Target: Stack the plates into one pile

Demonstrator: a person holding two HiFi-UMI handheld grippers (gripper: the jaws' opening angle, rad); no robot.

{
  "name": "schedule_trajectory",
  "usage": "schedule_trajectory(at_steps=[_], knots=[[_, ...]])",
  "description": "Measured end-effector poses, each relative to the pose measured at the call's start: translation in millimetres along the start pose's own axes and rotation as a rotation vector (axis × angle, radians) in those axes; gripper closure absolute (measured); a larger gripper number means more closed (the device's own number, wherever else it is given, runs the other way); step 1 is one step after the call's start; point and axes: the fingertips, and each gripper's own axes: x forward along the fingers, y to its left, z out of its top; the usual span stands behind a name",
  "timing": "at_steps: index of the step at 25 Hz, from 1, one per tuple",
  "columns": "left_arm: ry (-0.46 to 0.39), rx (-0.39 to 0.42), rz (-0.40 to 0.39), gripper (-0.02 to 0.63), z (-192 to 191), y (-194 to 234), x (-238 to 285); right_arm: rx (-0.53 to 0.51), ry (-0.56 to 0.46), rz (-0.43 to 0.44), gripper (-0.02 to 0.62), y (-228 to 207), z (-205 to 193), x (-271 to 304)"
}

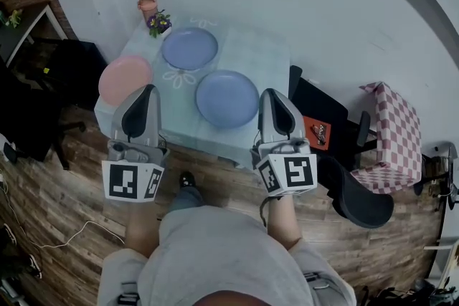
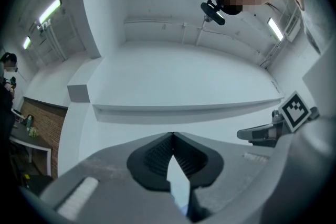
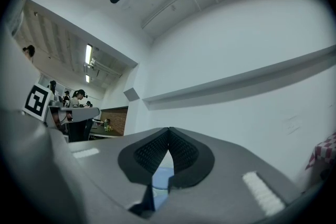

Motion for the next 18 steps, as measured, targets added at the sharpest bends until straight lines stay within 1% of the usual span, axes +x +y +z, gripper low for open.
schedule_trajectory(at_steps=[7, 14, 18], knots=[[0.002, -0.021, -0.037, 0.601, -14, 38, 44, -0.014, 0.011, -0.039, 0.594, -2, -5, 50], [-0.004, -0.038, -0.095, 0.602, -27, 64, 81, -0.03, 0.019, -0.11, 0.594, -9, -10, 84], [0.012, -0.046, -0.138, 0.601, -38, 74, 103, -0.033, 0.036, -0.155, 0.594, -15, -17, 100]])
